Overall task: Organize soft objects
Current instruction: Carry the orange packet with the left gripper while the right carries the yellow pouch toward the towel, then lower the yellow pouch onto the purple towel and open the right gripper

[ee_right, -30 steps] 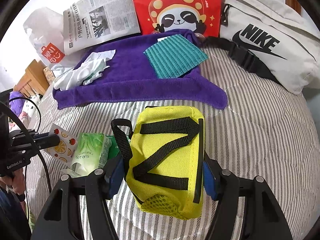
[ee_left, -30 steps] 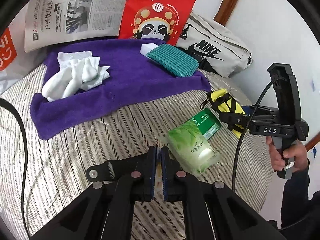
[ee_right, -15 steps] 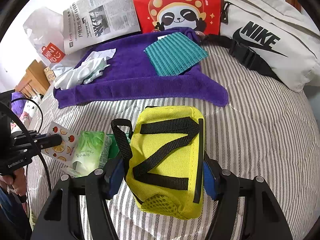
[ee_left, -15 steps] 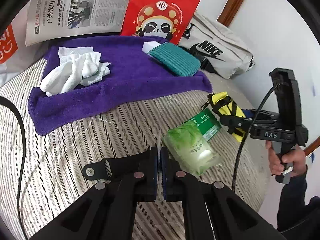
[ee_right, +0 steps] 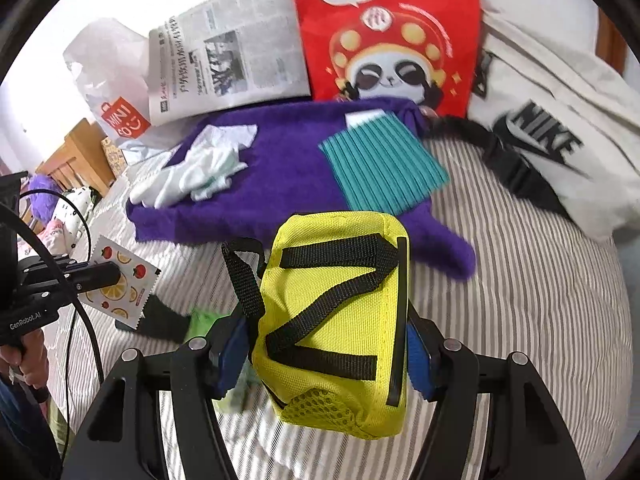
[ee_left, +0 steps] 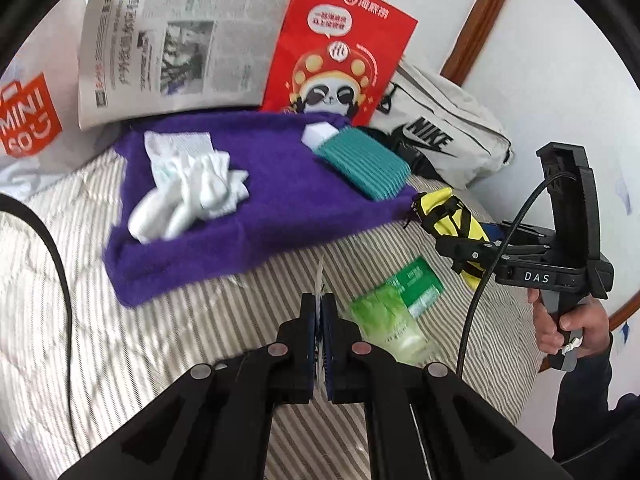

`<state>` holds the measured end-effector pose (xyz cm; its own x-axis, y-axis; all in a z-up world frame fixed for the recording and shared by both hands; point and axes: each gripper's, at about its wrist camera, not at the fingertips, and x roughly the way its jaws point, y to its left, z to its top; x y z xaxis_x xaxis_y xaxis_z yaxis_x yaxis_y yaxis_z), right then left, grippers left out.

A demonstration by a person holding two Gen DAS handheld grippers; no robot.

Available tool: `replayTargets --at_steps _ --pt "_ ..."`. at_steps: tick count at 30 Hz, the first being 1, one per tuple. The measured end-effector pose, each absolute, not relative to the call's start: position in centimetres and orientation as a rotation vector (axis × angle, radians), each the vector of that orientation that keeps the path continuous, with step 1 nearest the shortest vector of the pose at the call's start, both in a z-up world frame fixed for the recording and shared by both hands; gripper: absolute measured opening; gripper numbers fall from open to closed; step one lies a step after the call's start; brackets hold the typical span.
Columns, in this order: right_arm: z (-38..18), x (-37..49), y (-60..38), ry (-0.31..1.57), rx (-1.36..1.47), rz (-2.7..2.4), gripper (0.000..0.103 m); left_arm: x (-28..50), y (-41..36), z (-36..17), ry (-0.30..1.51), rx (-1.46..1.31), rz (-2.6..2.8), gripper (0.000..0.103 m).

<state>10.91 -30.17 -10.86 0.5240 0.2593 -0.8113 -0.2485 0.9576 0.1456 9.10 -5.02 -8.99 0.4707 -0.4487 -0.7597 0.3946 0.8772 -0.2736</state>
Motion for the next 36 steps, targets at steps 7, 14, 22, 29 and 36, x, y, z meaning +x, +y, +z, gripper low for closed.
replayTargets --at_steps 7,14,22,29,36 --pt "-8.6 14.7 -27.6 0.935 -0.022 0.336 0.066 11.8 -4.3 -6.5 0.900 -0.063 -0.511 0.004" --pt "-8.6 19.9 -24.9 0.949 -0.052 0.353 0.066 14.8 -2.5 -5.5 0.881 -0.068 -0.474 0.004" --pt "-11.8 23.8 -21.3 1.045 -0.110 0.386 0.066 17.0 0.3 -6.0 0.887 -0.083 -0.447 0.004" --pt "-14.5 25.9 -19.7 1.108 -0.114 0.380 0.066 18.5 1.5 -6.7 0.892 -0.109 -0.449 0.004" --pt "-16.3 26.7 -18.9 1.151 -0.128 0.392 0.066 19.7 1.6 -6.7 0.888 -0.110 -0.465 0.004"
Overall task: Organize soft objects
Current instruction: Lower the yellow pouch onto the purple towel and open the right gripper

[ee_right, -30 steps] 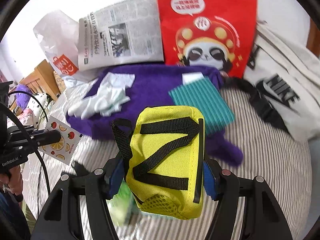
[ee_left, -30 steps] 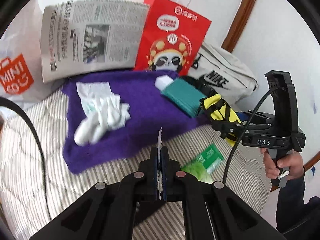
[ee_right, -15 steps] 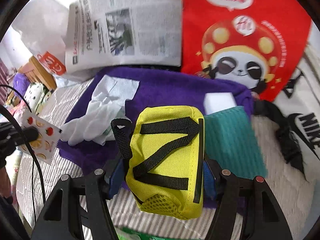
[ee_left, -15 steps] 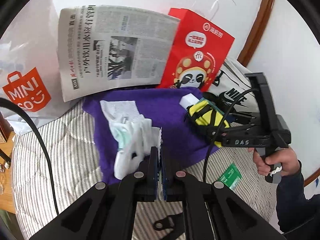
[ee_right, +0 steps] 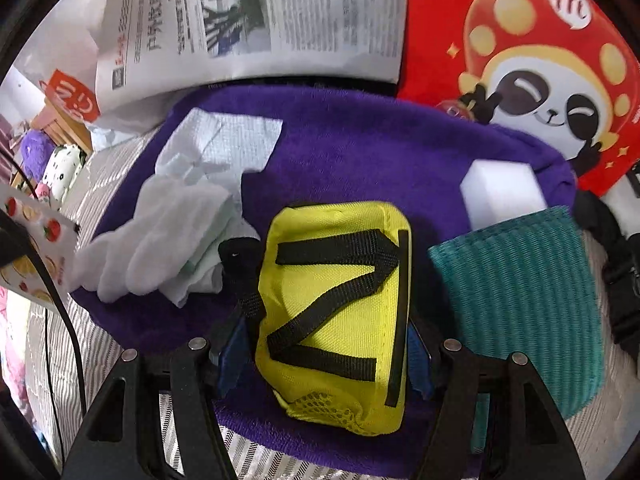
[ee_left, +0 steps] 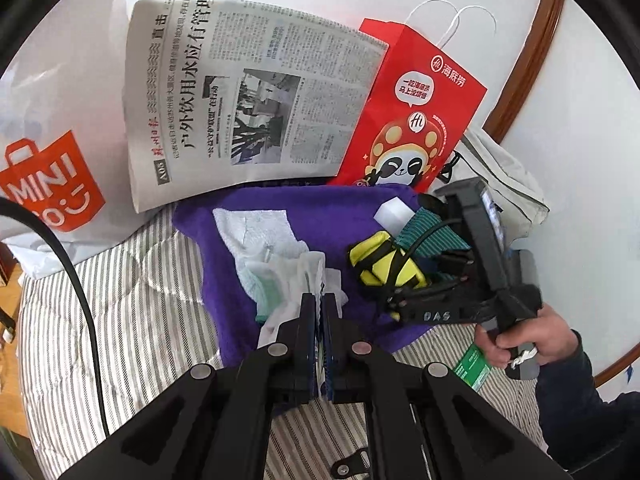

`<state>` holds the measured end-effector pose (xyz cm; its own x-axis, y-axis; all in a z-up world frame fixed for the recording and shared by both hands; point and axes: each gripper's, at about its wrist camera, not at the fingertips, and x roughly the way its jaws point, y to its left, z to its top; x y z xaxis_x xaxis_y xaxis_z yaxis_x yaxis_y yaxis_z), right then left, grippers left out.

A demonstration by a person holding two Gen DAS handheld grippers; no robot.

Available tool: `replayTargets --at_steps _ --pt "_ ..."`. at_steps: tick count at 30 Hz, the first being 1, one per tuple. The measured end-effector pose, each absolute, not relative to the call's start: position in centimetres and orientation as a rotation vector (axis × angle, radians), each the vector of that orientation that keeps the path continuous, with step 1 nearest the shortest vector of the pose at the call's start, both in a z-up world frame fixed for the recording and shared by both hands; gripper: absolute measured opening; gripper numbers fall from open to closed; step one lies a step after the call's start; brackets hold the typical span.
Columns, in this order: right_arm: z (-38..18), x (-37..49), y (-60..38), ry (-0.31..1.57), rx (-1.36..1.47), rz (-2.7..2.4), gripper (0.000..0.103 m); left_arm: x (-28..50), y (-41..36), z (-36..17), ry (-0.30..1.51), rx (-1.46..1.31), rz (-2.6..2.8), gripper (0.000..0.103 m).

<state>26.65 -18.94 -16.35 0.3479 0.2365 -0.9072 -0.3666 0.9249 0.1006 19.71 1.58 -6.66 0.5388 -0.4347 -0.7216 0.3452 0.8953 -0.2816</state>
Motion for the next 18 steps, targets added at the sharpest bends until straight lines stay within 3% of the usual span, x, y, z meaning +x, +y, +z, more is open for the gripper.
replayTargets --at_steps 16,18 --pt "-14.5 24.5 -20.7 1.099 -0.145 0.397 0.077 22.0 0.8 -6.5 0.897 -0.116 -0.458 0.004" --pt "-13.8 24.1 -21.0 1.089 -0.121 0.407 0.083 22.2 0.7 -6.4 0.895 -0.105 -0.443 0.004"
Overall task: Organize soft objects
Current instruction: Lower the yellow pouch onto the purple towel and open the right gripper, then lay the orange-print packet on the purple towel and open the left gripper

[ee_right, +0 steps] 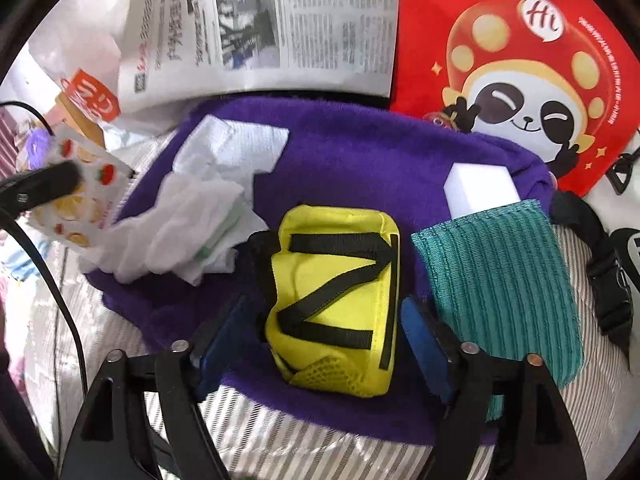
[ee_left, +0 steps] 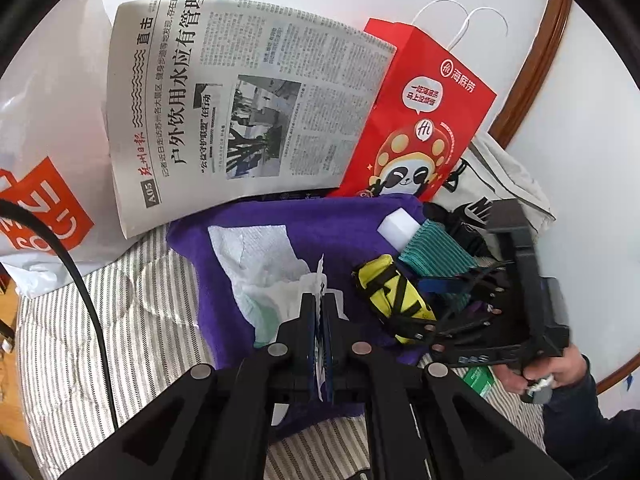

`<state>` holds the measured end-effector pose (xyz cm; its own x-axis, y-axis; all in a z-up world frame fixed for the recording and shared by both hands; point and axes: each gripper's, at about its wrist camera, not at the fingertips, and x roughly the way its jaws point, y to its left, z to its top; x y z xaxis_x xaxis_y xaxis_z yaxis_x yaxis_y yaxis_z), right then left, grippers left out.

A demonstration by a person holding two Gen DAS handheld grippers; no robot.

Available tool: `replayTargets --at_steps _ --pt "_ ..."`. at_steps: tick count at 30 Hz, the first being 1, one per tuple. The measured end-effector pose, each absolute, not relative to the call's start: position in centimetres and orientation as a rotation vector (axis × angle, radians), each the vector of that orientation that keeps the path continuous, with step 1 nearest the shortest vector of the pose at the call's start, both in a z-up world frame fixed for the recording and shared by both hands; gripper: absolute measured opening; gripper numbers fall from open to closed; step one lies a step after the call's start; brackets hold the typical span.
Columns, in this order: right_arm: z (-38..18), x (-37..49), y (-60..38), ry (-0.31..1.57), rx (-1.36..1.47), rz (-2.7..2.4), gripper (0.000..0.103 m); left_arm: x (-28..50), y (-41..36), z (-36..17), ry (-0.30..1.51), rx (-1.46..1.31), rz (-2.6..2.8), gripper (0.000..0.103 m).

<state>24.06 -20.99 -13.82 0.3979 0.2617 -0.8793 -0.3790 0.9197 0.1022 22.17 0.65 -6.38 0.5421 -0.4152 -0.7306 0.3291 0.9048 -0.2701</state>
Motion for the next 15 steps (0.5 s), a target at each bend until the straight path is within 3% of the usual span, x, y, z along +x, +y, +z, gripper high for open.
replayTargets --at_steps 15 --pt "-10.4 20.4 -25.9 1.012 0.028 0.370 0.086 27.1 -2.5 -7.5 0.922 -0.131 -0.482 0.004"
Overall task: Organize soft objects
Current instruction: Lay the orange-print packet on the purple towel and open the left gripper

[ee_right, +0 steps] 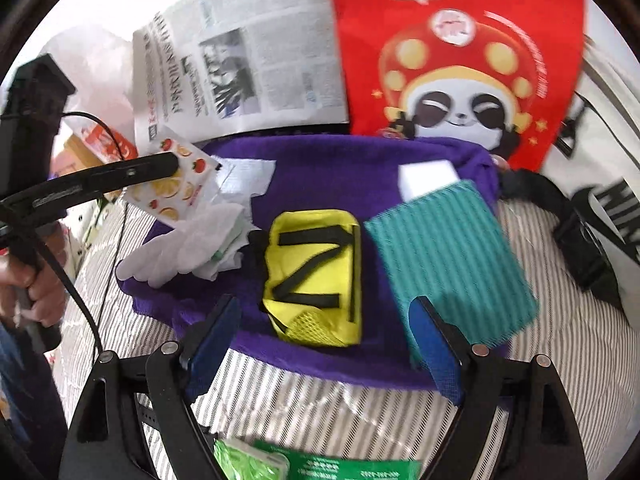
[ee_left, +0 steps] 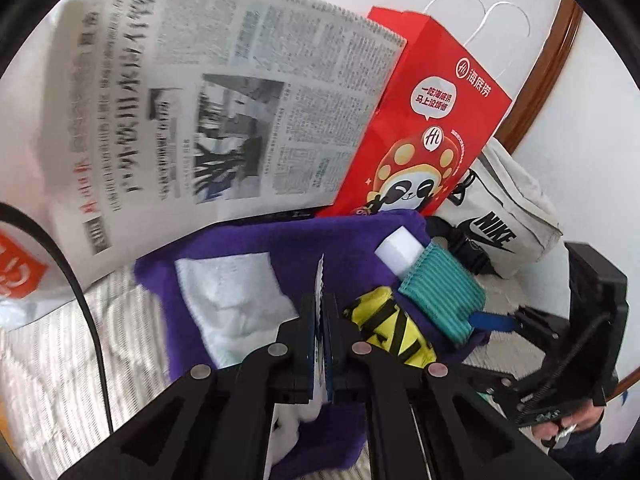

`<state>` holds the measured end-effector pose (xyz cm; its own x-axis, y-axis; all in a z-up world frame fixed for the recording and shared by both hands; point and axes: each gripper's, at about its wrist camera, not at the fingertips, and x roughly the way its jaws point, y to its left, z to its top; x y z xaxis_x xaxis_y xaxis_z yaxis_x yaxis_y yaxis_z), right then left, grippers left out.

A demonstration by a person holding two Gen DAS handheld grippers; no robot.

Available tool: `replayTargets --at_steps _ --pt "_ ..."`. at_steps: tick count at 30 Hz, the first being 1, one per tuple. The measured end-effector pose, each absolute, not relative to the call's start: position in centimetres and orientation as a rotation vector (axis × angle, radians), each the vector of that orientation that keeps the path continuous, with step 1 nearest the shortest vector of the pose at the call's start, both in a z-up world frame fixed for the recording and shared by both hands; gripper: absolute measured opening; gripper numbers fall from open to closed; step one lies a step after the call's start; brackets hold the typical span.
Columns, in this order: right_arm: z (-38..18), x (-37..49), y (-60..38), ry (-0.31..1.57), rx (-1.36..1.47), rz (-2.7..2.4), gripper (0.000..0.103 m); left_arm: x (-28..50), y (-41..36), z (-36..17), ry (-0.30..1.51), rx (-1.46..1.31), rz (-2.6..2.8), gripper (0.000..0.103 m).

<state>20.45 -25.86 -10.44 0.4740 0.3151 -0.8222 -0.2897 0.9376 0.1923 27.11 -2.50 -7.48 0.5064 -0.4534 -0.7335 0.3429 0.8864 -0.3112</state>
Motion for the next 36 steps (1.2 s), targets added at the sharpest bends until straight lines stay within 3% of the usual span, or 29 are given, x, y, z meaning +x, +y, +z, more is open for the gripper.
replayTargets --at_steps 10,20,29,31,36 --pt "-10.4 18.9 -28.6 0.990 0.082 0.339 0.086 32.6 -6.1 -11.6 1.020 -0.121 -0.460 0.004" --pt "-12.1 18.4 -30.0 1.018 0.120 0.340 0.085 33.3 -6.6 -13.6 1.085 -0.047 -0.350 0.009" --pt "-11.3 16.7 -31.6 1.011 0.132 0.325 0.086 32.5 -7.6 -14.4 1.143 0.010 -0.281 0.032" --pt "-11.2 16.1 -32.0 1.013 0.135 0.317 0.086 32.2 -7.5 -14.4 1.154 0.025 -0.263 0.046" --pt "-10.7 14.6 -32.8 1.006 0.144 0.308 0.086 30.9 -7.1 -14.0 1.163 0.070 -0.222 0.054"
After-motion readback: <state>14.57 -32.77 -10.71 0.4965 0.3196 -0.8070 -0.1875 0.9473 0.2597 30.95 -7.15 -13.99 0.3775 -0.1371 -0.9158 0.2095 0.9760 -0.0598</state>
